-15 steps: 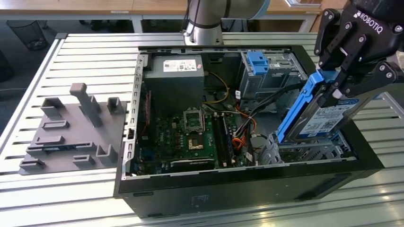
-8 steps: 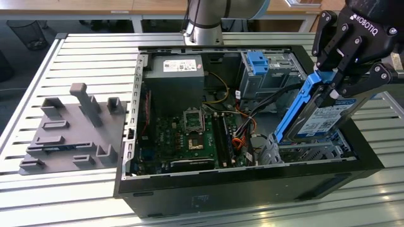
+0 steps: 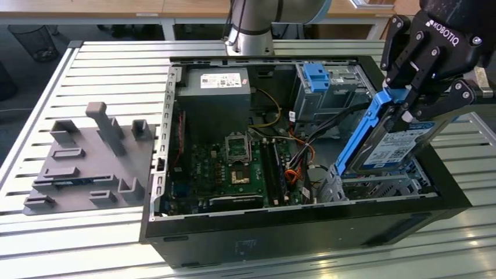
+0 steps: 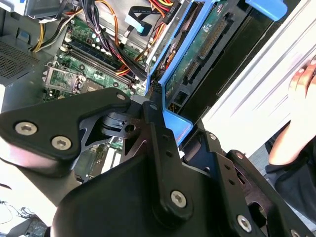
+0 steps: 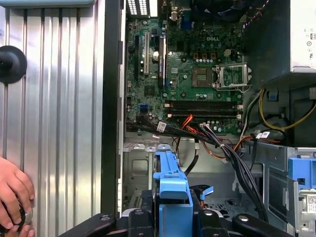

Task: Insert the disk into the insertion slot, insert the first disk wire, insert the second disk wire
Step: 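Insert the disk into the insertion slot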

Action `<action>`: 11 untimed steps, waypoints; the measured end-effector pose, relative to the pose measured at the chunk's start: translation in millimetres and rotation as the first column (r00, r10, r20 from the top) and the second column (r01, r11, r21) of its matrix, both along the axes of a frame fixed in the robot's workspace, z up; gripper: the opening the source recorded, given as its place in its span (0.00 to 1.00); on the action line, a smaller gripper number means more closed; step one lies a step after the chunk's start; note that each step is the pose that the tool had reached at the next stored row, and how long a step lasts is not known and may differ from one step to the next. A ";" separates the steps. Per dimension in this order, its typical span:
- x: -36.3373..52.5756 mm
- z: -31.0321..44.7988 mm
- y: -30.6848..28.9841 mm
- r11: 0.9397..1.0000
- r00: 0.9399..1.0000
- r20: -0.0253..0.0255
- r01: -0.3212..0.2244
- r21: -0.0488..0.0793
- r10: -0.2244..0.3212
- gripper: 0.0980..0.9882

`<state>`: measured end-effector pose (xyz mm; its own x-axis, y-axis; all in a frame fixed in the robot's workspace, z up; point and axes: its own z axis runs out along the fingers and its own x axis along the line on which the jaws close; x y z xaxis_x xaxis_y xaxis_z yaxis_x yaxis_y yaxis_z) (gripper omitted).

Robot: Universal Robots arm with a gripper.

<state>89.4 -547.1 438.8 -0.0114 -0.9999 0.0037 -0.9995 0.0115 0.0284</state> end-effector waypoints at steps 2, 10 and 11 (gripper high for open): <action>-0.1 -0.8 0.0 1.000 1.000 0.000 0.000 0.000 0.000 0.30; -0.3 -5.7 0.0 1.000 1.000 0.000 0.008 0.000 -0.008 0.30; -0.3 -6.6 0.0 1.000 1.000 0.000 0.009 0.000 -0.009 0.30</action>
<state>89.1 -547.1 432.2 -0.0199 -0.9998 0.0038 -0.9994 0.0200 0.0283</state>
